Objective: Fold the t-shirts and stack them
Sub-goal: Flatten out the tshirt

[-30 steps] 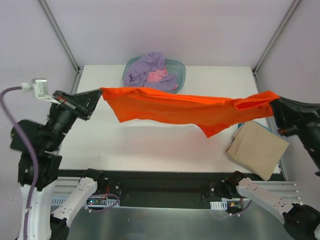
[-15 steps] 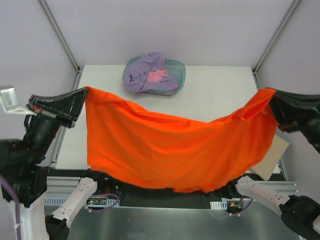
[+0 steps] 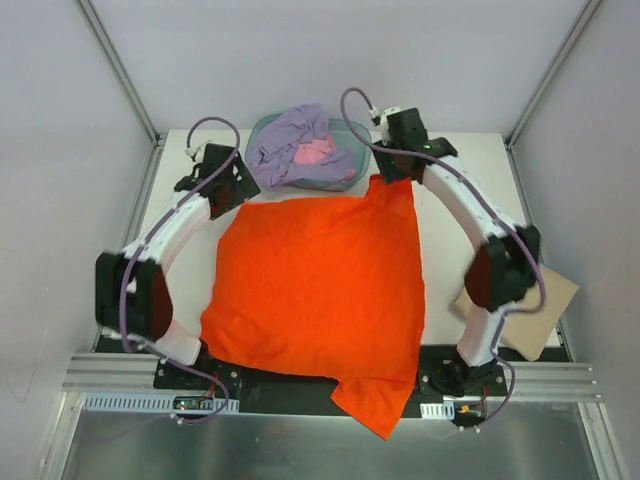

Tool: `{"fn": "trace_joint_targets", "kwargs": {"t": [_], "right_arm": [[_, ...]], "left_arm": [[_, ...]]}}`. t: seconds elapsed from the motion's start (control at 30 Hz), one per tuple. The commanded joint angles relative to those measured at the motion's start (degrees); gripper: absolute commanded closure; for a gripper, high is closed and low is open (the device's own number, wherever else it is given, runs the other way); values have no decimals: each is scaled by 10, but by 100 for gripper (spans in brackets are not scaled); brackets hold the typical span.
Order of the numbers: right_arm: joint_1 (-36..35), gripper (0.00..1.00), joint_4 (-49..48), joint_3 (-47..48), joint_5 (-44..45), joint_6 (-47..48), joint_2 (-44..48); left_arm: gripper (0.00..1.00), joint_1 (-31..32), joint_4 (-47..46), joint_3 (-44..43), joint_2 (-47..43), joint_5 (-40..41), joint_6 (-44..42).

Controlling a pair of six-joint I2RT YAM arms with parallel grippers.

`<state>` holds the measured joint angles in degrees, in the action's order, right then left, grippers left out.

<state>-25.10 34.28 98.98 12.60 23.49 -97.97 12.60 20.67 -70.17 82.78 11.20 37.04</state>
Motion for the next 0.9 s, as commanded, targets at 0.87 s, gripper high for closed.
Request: {"fn": "trace_joint_targets", "kwargs": {"t": [0.87], "right_arm": [[15,3,-44,-380,-97,-295,78]], "left_arm": [[1,-8,-13,180,-3,-155,22]]}}
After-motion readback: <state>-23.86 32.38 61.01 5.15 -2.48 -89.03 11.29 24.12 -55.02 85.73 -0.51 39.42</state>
